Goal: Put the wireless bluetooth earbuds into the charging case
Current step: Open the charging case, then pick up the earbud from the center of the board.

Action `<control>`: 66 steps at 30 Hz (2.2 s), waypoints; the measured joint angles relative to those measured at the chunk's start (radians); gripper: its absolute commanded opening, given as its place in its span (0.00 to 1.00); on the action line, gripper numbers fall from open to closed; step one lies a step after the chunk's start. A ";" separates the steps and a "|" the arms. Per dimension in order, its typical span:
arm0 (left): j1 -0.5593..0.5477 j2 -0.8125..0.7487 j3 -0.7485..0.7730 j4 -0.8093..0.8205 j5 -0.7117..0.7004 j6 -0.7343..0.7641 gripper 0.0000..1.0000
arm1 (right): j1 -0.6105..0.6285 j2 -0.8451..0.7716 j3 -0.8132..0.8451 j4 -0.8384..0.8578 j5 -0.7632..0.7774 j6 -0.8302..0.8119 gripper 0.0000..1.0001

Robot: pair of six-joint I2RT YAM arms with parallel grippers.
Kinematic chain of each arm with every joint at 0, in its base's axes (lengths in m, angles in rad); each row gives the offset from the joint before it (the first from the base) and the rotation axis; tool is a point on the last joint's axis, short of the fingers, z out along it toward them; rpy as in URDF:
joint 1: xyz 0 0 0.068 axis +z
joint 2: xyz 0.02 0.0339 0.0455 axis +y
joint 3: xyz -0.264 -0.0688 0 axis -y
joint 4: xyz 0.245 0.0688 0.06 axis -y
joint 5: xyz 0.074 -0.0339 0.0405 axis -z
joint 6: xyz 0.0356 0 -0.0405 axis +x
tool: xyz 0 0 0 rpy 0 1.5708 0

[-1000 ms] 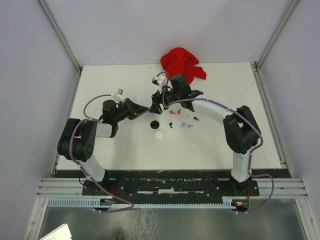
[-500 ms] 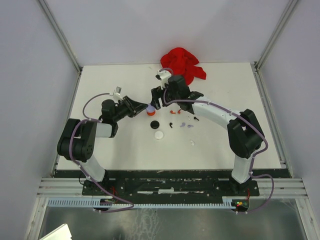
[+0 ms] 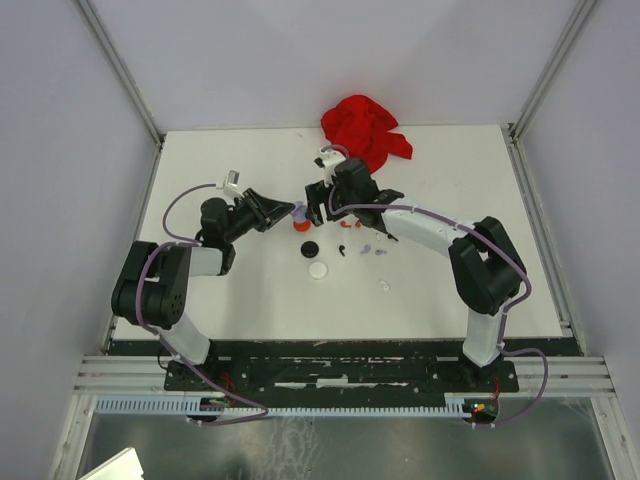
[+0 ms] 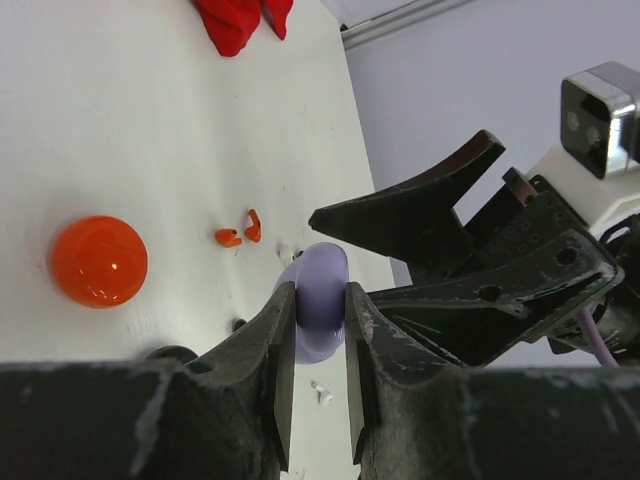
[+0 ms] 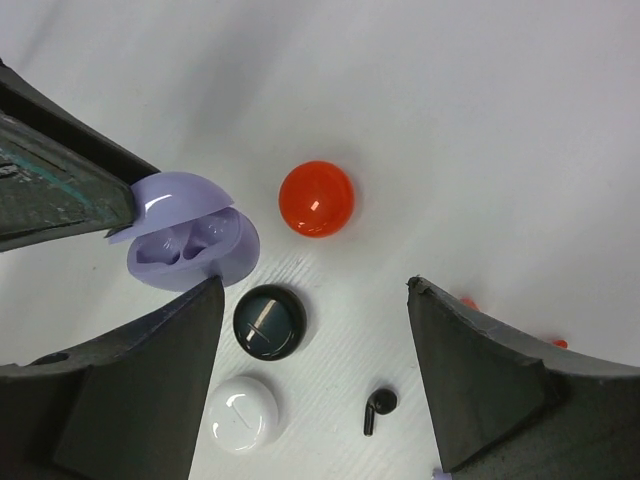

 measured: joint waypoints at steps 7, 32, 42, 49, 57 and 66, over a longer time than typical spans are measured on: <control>0.000 0.000 0.000 0.029 0.004 -0.034 0.03 | 0.000 0.029 -0.005 0.016 0.010 0.014 0.83; 0.023 -0.033 -0.047 0.082 -0.093 -0.128 0.03 | -0.007 -0.037 -0.030 -0.389 0.377 0.106 0.58; 0.023 -0.035 -0.060 0.095 -0.093 -0.128 0.03 | -0.031 -0.100 -0.125 -0.482 0.430 0.084 0.54; 0.023 -0.035 -0.060 0.099 -0.093 -0.129 0.03 | -0.032 -0.111 -0.133 -0.530 0.447 -0.021 0.50; 0.023 -0.035 -0.063 0.106 -0.093 -0.131 0.03 | -0.032 -0.105 -0.132 -0.558 0.423 -0.085 0.47; 0.023 -0.035 -0.064 0.116 -0.093 -0.132 0.03 | -0.032 -0.051 -0.119 -0.562 0.370 -0.127 0.46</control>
